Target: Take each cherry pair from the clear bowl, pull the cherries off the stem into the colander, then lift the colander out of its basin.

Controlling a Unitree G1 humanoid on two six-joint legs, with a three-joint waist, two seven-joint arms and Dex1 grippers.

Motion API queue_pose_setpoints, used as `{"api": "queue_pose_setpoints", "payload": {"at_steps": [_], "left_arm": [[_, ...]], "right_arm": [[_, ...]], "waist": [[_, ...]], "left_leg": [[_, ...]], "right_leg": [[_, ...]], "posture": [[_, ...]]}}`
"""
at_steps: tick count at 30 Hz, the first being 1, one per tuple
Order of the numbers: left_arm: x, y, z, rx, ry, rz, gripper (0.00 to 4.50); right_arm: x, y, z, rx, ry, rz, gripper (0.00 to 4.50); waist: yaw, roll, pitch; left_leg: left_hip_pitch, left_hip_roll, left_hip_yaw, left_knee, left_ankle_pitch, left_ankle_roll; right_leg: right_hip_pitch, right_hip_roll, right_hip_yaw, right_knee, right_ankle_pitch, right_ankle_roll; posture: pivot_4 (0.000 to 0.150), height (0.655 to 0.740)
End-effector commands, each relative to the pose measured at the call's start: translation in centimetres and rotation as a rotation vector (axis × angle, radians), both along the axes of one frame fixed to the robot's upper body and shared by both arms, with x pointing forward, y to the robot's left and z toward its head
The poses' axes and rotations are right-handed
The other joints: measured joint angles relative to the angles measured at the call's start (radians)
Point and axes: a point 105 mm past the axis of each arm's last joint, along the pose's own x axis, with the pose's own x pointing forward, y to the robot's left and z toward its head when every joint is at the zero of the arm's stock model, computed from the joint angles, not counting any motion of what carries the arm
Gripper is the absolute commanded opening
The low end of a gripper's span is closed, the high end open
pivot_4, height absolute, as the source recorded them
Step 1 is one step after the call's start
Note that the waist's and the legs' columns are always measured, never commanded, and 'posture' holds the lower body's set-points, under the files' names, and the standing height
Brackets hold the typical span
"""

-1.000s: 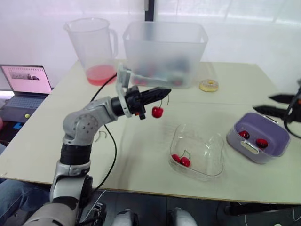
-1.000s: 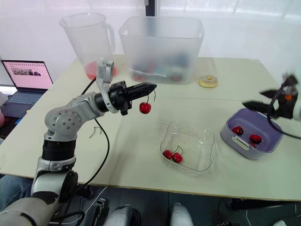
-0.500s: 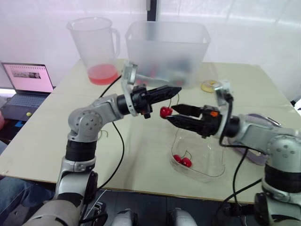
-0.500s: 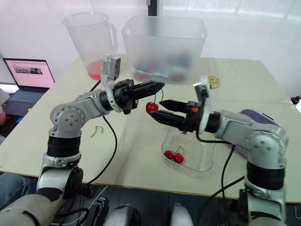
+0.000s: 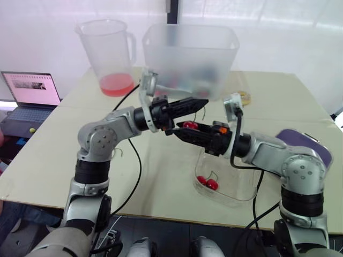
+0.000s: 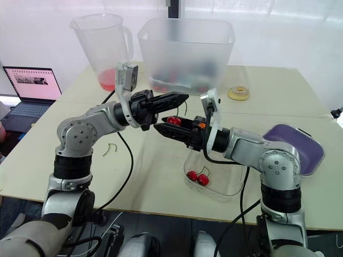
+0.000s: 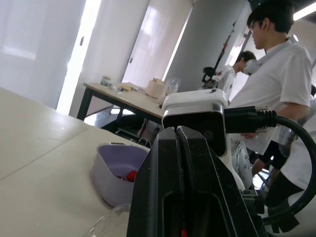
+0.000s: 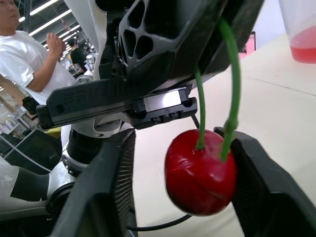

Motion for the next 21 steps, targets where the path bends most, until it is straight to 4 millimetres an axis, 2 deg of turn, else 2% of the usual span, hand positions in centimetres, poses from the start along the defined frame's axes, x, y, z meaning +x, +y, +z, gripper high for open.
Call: {"api": "queue_pose_setpoints", "payload": {"at_steps": [1,4,7,9,10,21], "left_arm": [[-0.7,0.1,1.0,-0.014,-0.053,-0.012,0.00],[-0.7,0.1,0.9,-0.013,-0.054,-0.009,0.00],[-0.7,0.1,1.0,-0.014,-0.055,-0.006,0.00],[-0.6,0.1,1.0,-0.015,-0.055,-0.005,0.00],[-0.7,0.1,1.0,-0.015,-0.055,-0.006,0.00],[-0.6,0.2,1.0,-0.015,-0.058,-0.006,0.00]], "right_arm": [[-0.4,-0.4,1.4,0.027,-0.058,-0.003,2.68],[-0.4,-0.5,1.4,0.028,-0.056,-0.007,2.68],[-0.3,-0.6,1.3,0.031,-0.052,-0.015,1.88],[-0.2,-0.5,1.3,0.028,-0.051,-0.017,0.97],[-0.2,-0.5,1.1,0.019,-0.051,-0.016,0.71],[0.1,-0.8,-0.2,-0.028,-0.027,-0.037,0.71]], "waist": [[0.000,0.000,0.000],[0.000,0.000,0.000],[0.000,0.000,0.000],[0.000,0.000,0.000],[0.001,0.000,0.000],[0.001,0.000,0.000]], "left_leg": [[0.000,0.000,0.000,0.000,0.000,0.000],[0.000,0.000,0.000,0.000,0.000,0.000],[0.000,0.000,0.000,0.000,0.000,0.000],[0.000,0.000,0.000,0.000,0.000,0.000],[0.000,0.000,0.000,0.000,0.000,0.000],[0.000,0.000,0.000,0.000,0.000,0.000]], "right_leg": [[0.000,0.000,0.000,0.000,0.000,0.000],[0.000,0.000,0.000,0.000,0.000,0.000],[0.000,0.000,0.000,0.000,0.000,0.000],[0.000,0.000,0.000,0.000,0.000,0.000],[0.000,0.000,0.000,0.000,0.000,0.000],[0.000,0.000,0.000,0.000,0.000,0.000]], "posture": [[0.150,0.7078],[0.150,0.7078],[0.150,0.7078],[0.150,0.7078],[0.150,0.7078],[0.150,0.7078]]}}
